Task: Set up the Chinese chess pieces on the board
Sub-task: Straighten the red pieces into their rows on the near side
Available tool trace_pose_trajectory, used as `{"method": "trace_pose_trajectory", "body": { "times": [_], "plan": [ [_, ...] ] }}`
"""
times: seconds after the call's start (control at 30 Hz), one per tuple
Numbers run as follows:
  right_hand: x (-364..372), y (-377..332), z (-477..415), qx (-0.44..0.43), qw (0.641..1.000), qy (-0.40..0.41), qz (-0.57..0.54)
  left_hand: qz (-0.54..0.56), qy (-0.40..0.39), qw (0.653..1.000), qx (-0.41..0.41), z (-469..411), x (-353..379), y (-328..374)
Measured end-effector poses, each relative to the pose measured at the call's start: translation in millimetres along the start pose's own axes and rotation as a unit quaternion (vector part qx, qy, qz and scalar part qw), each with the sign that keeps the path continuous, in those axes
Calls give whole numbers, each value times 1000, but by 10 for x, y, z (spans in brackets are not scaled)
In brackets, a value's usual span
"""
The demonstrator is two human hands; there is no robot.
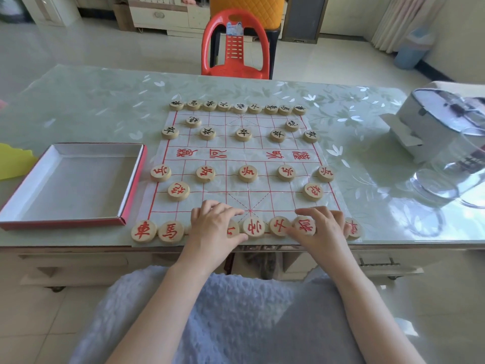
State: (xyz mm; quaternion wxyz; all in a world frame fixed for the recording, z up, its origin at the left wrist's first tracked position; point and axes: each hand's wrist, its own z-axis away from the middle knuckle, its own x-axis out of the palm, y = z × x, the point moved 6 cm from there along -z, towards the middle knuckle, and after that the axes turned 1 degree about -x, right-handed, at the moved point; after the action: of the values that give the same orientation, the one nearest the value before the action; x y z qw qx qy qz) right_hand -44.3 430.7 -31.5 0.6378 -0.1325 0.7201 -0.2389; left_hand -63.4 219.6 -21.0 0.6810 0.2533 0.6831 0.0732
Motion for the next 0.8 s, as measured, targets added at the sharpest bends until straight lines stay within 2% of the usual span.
{"method": "trace_pose_trajectory", "body": {
  "times": [0.27, 0.4, 0.53, 0.67, 0.8],
  "plan": [
    [172, -137, -58, -36, 994, -39, 96, -25, -25, 999, 6, -143, 198, 197],
    [241, -165, -47, -59, 994, -65, 69, -34, -33, 999, 0, -161, 237, 182],
    [226, -147, 46, -78, 991, -109, 15, -52, -8, 998, -23, -156, 211, 157],
    [184, -129, 37, -80, 994, -68, 10, -72, 4, 996, -48, -164, 211, 162],
    [212, -142, -26, -70, 995, -48, 46, -53, -24, 996, -67, -163, 248, 173]
  ]
}}
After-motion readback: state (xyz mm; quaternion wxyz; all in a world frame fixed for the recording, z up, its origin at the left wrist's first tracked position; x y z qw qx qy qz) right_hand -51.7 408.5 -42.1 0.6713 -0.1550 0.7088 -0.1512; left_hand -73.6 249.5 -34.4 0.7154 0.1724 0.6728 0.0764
